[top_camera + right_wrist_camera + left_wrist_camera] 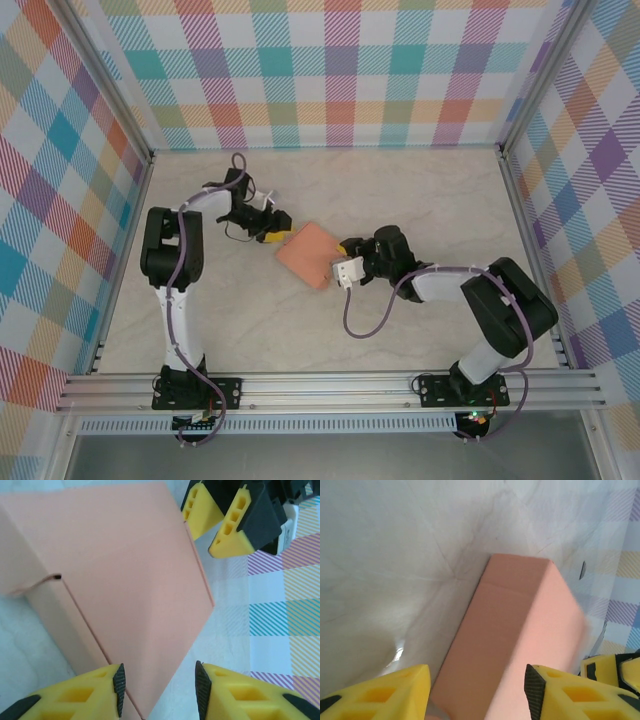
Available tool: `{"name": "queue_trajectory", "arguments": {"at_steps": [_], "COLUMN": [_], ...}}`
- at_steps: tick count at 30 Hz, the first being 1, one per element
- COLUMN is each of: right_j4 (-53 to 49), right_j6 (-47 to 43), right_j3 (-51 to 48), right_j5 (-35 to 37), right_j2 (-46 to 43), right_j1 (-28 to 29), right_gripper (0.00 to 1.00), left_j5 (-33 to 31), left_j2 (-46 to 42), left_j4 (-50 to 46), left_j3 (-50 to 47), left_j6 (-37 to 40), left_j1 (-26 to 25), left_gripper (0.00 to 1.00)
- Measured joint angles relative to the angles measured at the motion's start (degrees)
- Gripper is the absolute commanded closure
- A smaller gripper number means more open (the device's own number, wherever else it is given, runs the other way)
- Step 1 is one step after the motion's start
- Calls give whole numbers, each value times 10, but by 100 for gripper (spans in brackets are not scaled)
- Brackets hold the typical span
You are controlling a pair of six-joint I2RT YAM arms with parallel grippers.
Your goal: Fold the paper box
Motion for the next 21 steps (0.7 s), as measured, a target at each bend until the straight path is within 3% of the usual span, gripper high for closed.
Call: {"name": "queue_trajectory", "arguments": {"at_steps": [4, 7, 11, 21], "right_j4": [-26, -54, -96, -112], "right_j6": [52, 74, 78, 256], "right_j3": [0, 0, 1, 2], "right_j5": [-15, -24, -29, -92], "right_j2": [-20, -38, -47, -80], "right_j1": [-7, -10, -14, -111], "right_gripper": [57, 42, 36, 35], "left_j5": [-1, -7, -33, -146], "left_j2": [-55, -104, -131, -67], "left_j4": [24, 50, 67, 30], "left_j3": [-8, -23, -34, -39], "left_j6": [-5, -15, -7, 91], "left_j1": [25, 39, 40, -62], "left_gripper": [40, 39, 39, 41]}}
